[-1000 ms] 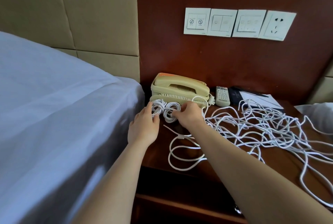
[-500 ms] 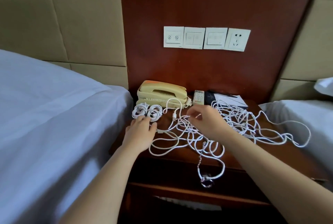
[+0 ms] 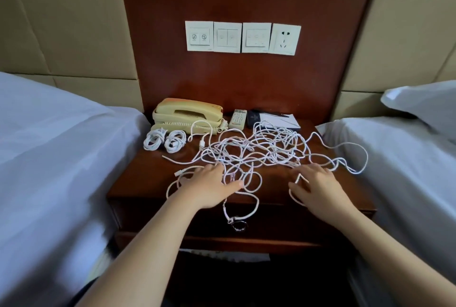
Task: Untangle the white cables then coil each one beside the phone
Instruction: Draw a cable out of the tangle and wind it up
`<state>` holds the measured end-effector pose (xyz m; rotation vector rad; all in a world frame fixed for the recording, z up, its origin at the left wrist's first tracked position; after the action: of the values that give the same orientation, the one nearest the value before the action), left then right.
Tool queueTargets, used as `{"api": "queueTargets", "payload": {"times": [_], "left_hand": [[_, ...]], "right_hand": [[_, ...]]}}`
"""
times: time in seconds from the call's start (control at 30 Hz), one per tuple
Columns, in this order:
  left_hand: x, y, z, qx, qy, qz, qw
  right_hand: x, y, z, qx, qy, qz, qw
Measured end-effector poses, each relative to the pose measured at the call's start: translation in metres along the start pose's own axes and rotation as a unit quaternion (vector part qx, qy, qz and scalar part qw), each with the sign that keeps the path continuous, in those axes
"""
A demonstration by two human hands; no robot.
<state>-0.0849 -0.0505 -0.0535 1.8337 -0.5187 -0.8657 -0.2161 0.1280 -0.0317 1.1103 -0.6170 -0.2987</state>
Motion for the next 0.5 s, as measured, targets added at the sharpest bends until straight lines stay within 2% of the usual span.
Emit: {"api": "queueTargets", "payload": {"times": [0.07, 0.2, 0.27, 0.4, 0.5], "left_hand": [[-0.004, -0.012, 0.008, -0.011, 0.016, -0.020, 1.000], [-0.012, -0.018, 0.020, -0.152, 0.033, 0.024, 0.988], [-0.019, -0.017, 0.026, -0.182, 0.022, 0.010, 0.983], [-0.033, -0.013, 0.045, -0.194, -0.010, -0.028, 0.981], [-0.042, -0.009, 0.061, -0.202, -0.040, -0.075, 0.976]], "right_hand": [[-0.009, 0.000, 0.001, -0.003, -0.024, 0.010, 1.000], [-0.027, -0.002, 0.003, -0.033, -0.062, -0.040, 0.997], [-0.036, -0.011, 0.010, -0.007, -0.091, -0.051, 0.995], [-0.048, -0.028, 0.031, 0.054, -0.126, 0.061, 0.989], [-0.051, -0.031, 0.045, 0.045, -0.101, 0.135, 0.985]]}}
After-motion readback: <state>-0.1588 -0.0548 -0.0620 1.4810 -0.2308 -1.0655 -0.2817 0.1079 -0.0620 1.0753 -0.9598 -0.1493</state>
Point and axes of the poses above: each hand's wrist, its own z-axis towards the middle knuckle, its own y-axis out of the back of the hand, x = y × z, the point moved 8 cm from there along z, towards the middle knuckle, and after that the axes turned 6 degrees about y, right-handed, at the moved point
